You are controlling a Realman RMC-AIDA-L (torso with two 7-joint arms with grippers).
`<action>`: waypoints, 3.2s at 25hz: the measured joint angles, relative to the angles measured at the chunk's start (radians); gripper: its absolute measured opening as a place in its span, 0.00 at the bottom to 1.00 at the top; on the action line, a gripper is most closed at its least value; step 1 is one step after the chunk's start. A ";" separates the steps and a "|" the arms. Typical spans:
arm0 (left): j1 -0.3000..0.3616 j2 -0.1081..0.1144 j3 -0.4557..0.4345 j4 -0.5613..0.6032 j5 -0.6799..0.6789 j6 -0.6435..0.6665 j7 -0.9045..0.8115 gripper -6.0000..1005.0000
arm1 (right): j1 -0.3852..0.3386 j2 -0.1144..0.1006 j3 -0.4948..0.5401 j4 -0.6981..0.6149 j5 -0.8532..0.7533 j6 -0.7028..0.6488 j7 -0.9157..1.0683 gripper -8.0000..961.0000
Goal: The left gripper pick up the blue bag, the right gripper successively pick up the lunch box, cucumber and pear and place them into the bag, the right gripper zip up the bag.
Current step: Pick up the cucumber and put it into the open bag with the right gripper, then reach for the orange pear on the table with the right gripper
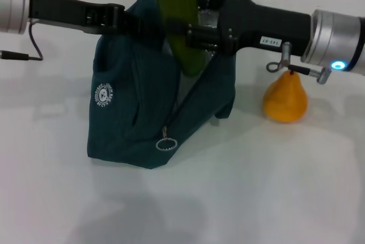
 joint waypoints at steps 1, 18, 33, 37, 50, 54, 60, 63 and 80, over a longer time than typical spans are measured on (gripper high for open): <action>0.000 0.000 0.000 0.000 0.000 0.000 0.000 0.10 | -0.003 0.000 -0.004 0.002 0.001 0.002 -0.001 0.66; -0.002 0.002 -0.001 0.000 0.000 0.001 0.002 0.11 | -0.056 0.000 -0.046 0.011 0.106 -0.038 -0.108 0.68; 0.005 0.006 -0.006 0.006 -0.003 0.001 0.003 0.11 | -0.164 -0.011 -0.020 -0.053 0.208 -0.036 -0.133 0.70; 0.009 0.006 -0.006 0.007 -0.009 0.002 0.003 0.11 | -0.301 -0.024 0.067 -0.080 0.211 -0.069 -0.125 0.70; 0.014 -0.006 -0.001 -0.001 -0.049 -0.001 0.021 0.11 | -0.426 -0.037 0.137 0.011 0.060 0.050 -0.175 0.69; 0.018 -0.008 -0.001 -0.001 -0.050 -0.002 0.021 0.11 | -0.390 -0.028 0.131 0.033 0.048 0.109 -0.193 0.68; 0.024 -0.009 -0.001 -0.002 -0.050 -0.002 0.024 0.11 | -0.351 -0.020 0.125 0.055 -0.001 0.172 -0.198 0.67; 0.024 -0.009 -0.001 -0.002 -0.050 -0.002 0.026 0.11 | -0.342 -0.018 0.125 0.056 -0.021 0.184 -0.206 0.66; 0.017 -0.005 -0.002 -0.002 -0.044 -0.004 0.031 0.11 | -0.309 -0.014 0.111 0.052 -0.023 0.246 -0.275 0.24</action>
